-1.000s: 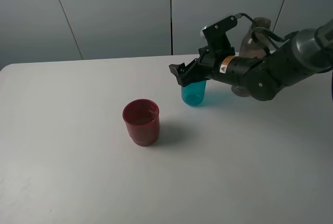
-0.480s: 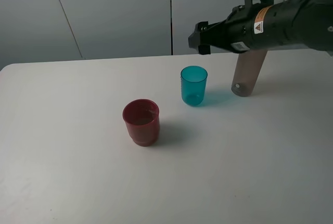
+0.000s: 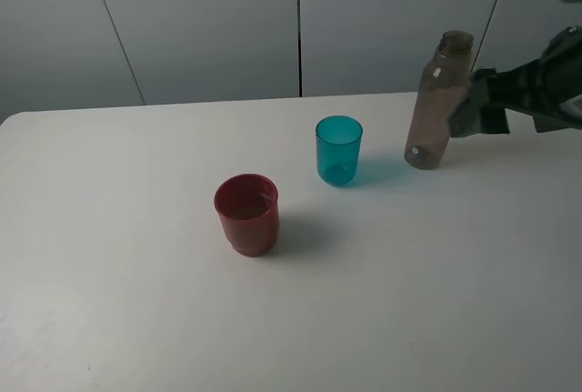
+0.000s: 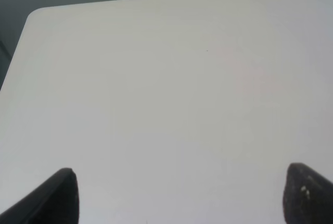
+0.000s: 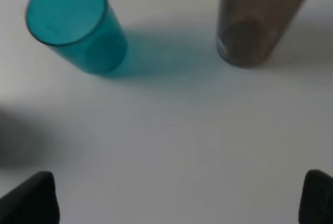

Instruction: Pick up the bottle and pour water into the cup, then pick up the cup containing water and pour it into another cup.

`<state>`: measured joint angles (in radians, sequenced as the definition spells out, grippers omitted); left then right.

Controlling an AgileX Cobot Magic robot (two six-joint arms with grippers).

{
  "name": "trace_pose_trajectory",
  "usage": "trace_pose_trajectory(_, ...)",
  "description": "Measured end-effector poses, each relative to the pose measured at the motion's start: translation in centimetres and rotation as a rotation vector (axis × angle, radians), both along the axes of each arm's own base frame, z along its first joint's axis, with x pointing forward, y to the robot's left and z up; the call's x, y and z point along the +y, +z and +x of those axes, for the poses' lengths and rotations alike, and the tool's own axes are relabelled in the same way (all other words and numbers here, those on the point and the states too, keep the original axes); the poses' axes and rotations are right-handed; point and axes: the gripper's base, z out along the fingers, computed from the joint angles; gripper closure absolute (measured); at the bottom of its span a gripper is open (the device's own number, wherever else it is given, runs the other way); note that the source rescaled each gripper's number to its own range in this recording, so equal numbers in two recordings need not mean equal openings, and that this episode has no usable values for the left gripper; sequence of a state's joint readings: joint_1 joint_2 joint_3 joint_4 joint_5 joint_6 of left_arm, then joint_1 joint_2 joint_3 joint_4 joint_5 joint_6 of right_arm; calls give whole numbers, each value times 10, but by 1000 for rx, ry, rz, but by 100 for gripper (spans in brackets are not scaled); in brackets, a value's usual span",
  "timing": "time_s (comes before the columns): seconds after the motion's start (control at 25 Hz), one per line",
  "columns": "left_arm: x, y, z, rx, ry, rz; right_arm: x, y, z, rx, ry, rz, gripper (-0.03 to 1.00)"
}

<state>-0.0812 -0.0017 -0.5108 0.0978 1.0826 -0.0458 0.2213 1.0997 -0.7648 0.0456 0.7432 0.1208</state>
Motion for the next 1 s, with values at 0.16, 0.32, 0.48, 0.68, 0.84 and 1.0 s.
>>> trace_pose_trajectory(0.16,0,0,0,0,0,0,-32,29,-40,-69,-115,-4,-3)
trace_pose_trajectory(0.32,0,0,0,0,0,0,-45,50,-93,-143,-142,-50,-3)
trace_pose_trajectory(0.48,0,0,0,0,1,-2,-48,52,-143,-196,-114,-110,-3)
trace_pose_trajectory(0.68,0,0,0,0,1,-2,-46,25,-182,-291,-102,-96,-3)
trace_pose_trajectory(0.84,0,0,0,0,1,-2,-43,7,-200,-360,-93,-60,-3)
trace_pose_trajectory(1.0,0,0,0,0,1,-2,-42,4,-211,-453,-91,-48,-3)
